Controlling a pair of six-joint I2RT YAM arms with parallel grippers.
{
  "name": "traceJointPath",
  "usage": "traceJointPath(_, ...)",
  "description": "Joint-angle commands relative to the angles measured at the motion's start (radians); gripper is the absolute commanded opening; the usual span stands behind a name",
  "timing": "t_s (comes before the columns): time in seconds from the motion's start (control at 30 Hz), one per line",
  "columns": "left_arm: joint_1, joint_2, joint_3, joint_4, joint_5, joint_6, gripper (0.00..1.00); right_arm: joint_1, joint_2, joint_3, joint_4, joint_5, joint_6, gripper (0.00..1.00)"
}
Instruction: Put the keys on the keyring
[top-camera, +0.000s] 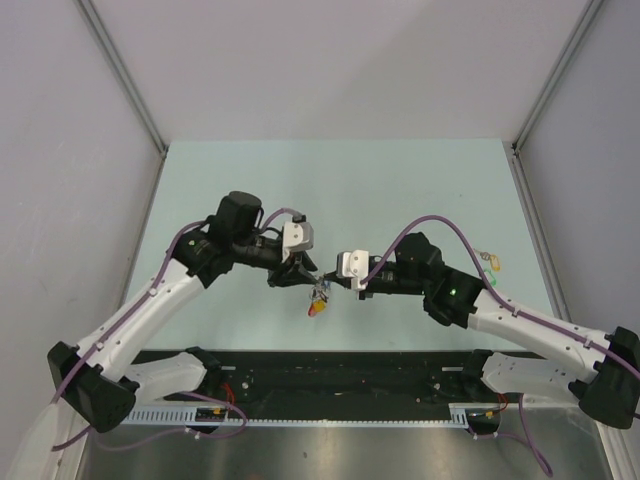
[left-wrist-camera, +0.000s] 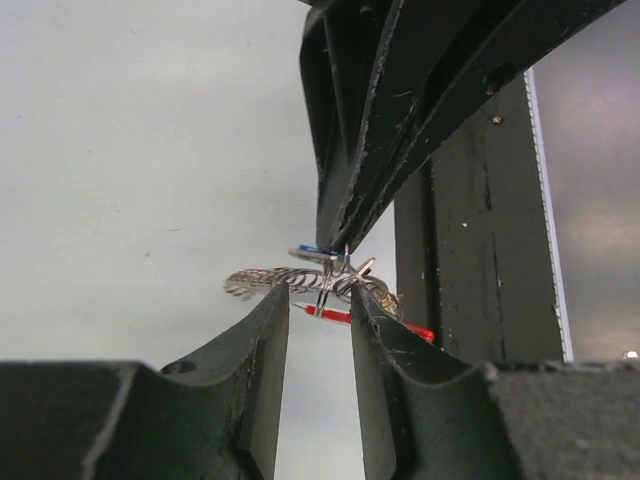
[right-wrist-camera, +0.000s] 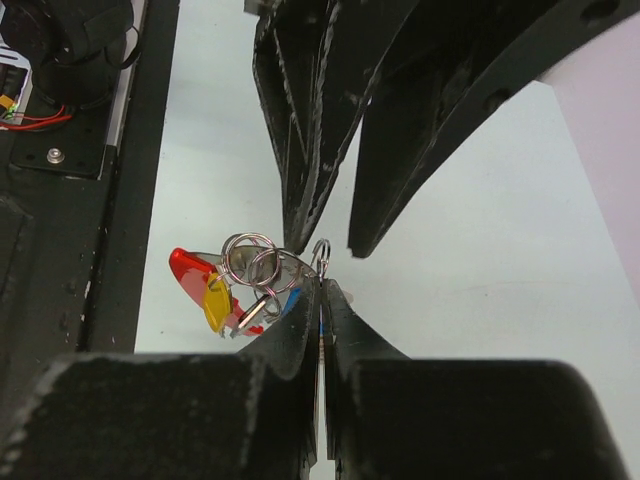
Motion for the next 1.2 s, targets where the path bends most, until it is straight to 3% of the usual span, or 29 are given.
traceJointPath(0.0, -0.034, 0.033, 0.059, -0.083, 0.046, 0.070, 0.34, 0.008, 0.001, 0.052, 0.034, -0.019, -0.011, 0.00)
traceJointPath(0.2, -0.049, 0.060, 0.076, -0.097, 0.028, 0.073, 0.26, 0.009, 0.007, 0.056, 0.027, -0.019, -0.013, 0.00)
traceJointPath(0.4, -0.054, 0.053, 0.076, -0.105, 0.005, 0.078, 0.00, 0.009, 0.004, 0.056, 0.018, -0.008, -0.017, 0.00)
traceJointPath(0.63, -0.049, -0.031, 0.018, -0.072, -0.063, 0.064, 0.00, -0.011, -0.030, 0.055, -0.005, 0.022, -0.022, 0.00)
traceJointPath(0.87, -0.041, -0.062, -0.014, -0.056, 0.018, 0.046, 0.00, -0.018, -0.038, 0.056, -0.005, -0.005, -0.017, 0.00)
traceJointPath(0.97, -0.041, -0.056, -0.020, -0.054, 0.055, 0.044, 0.06, -0.018, -0.044, 0.056, -0.002, -0.016, -0.014, 0.00)
traceJointPath(1.17, -0.041, -0.030, -0.016, -0.053, 0.107, 0.043, 0.28, -0.015, -0.044, 0.058, 0.000, -0.028, -0.014, 0.00)
